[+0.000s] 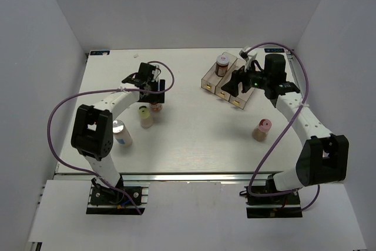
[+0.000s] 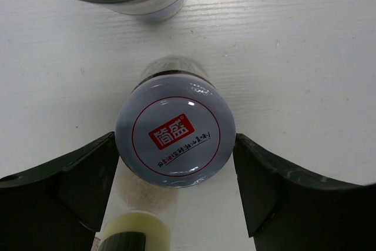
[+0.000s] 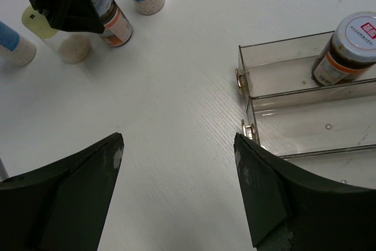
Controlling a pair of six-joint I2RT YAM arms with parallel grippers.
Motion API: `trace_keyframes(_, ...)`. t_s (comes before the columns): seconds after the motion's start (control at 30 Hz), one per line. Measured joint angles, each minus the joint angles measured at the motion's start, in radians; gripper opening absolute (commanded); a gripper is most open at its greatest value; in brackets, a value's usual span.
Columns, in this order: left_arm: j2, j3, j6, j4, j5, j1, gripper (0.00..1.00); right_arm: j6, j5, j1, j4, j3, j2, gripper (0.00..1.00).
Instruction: Organize the condiment bottles
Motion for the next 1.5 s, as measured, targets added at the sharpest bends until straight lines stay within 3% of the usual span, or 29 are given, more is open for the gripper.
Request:
trace_keyframes(0.5, 0.016, 0.000, 0.002, 0.064, -0.001, -0.001, 0.78, 0.000, 0.000, 0.000, -0.029, -0.055, -0.041, 0.81)
trace_keyframes(0.73, 0.035, 0.004, 0.012, 0.067, -0.013, -0.010, 0.52, 0.000, 0.001, 0.000, -0.031, -0.055, -0.048, 0.81)
trace_keyframes(0.77, 0.035, 0.004, 0.014, 0.067, -0.015, -0.012, 0.43, 0.000, 0.001, 0.000, -0.032, -0.055, -0.048, 0.81)
trace_keyframes(1.0, 0.024, 0.004, 0.019, 0.038, -0.019, -0.068, 0.11, -0.003, 0.002, 0.000, -0.038, -0.057, -0.052, 0.81)
trace_keyframes(1.13, 0.019, 0.019, 0.019, -0.005, -0.006, -0.153, 0.01, -0.004, 0.005, 0.000, -0.046, -0.071, -0.069, 0.81)
trace_keyframes(1.23, 0.019, 0.069, 0.006, -0.042, 0.009, -0.212, 0.00, -0.004, 0.010, 0.000, -0.047, -0.082, -0.080, 0.78)
trace_keyframes(1.27, 0.019, 0.095, -0.002, -0.049, 0.018, -0.227, 0.00, -0.004, 0.014, 0.000, -0.048, -0.086, -0.085, 0.75)
trace_keyframes(1.37, 0.033, 0.208, -0.025, -0.071, 0.039, -0.240, 0.00, -0.003, 0.039, 0.000, -0.050, -0.093, -0.101, 0.40)
trace_keyframes(1.4, 0.049, 0.265, -0.032, -0.080, 0.043, -0.239, 0.00, 0.001, 0.054, 0.000, -0.052, -0.096, -0.109, 0.17)
trace_keyframes(1.43, 0.071, 0.328, -0.040, -0.081, 0.046, -0.235, 0.00, 0.008, 0.071, 0.000, -0.052, -0.098, -0.118, 0.07)
trace_keyframes(1.47, 0.095, 0.390, -0.047, -0.080, 0.052, -0.233, 0.00, 0.012, 0.086, 0.000, -0.053, -0.101, -0.127, 0.00)
trace_keyframes(1.5, 0.131, 0.471, -0.054, -0.076, 0.057, -0.232, 0.00, 0.023, 0.107, 0.000, -0.053, -0.104, -0.138, 0.00)
